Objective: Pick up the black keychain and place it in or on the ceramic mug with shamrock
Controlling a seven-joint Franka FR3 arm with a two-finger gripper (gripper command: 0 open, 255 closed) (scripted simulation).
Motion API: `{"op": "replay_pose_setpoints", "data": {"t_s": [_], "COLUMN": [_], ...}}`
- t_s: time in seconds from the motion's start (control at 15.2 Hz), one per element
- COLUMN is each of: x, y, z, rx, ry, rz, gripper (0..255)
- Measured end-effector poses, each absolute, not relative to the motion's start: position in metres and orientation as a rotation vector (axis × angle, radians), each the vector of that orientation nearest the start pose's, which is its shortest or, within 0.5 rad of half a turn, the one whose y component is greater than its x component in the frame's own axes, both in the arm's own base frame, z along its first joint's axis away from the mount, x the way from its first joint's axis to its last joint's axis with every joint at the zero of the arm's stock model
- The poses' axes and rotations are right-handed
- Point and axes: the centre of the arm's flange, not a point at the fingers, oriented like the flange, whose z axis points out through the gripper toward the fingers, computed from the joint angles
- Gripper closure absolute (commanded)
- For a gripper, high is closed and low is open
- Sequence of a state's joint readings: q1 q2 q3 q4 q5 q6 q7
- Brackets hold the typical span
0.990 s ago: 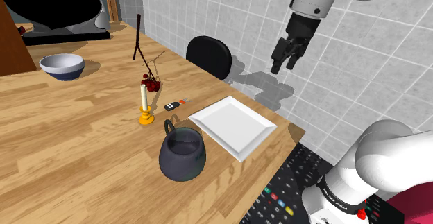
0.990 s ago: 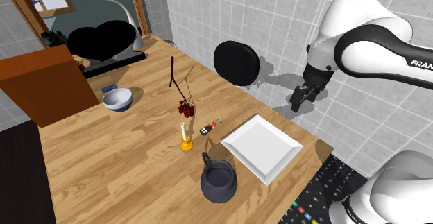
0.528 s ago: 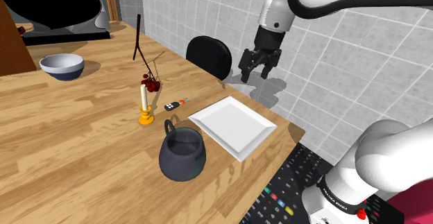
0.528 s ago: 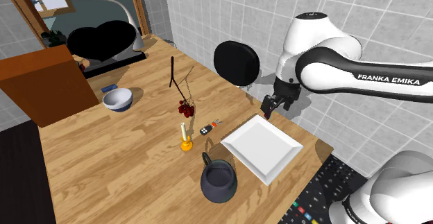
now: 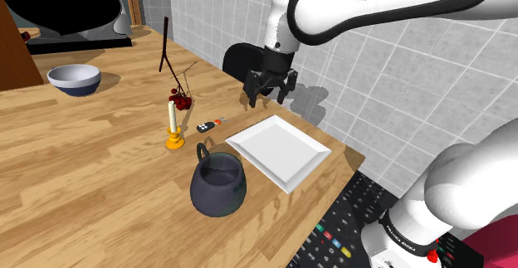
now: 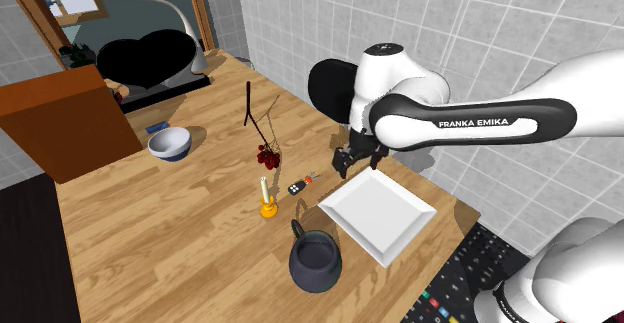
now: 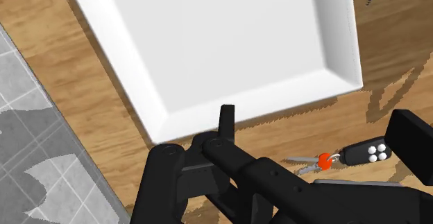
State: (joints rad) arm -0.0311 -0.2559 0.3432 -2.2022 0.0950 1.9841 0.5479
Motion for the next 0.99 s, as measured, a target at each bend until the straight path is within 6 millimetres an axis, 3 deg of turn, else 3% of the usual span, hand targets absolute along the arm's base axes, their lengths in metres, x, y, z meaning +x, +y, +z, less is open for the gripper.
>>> {"op": "replay_pose_setpoints", "data": {"t_s": [0.99], "x": [0.598], "y": [0.252], "z": [0.388], "rx": [-3.037], "ry": [0.773], "rz": [-0.037], "gripper": [0]}}
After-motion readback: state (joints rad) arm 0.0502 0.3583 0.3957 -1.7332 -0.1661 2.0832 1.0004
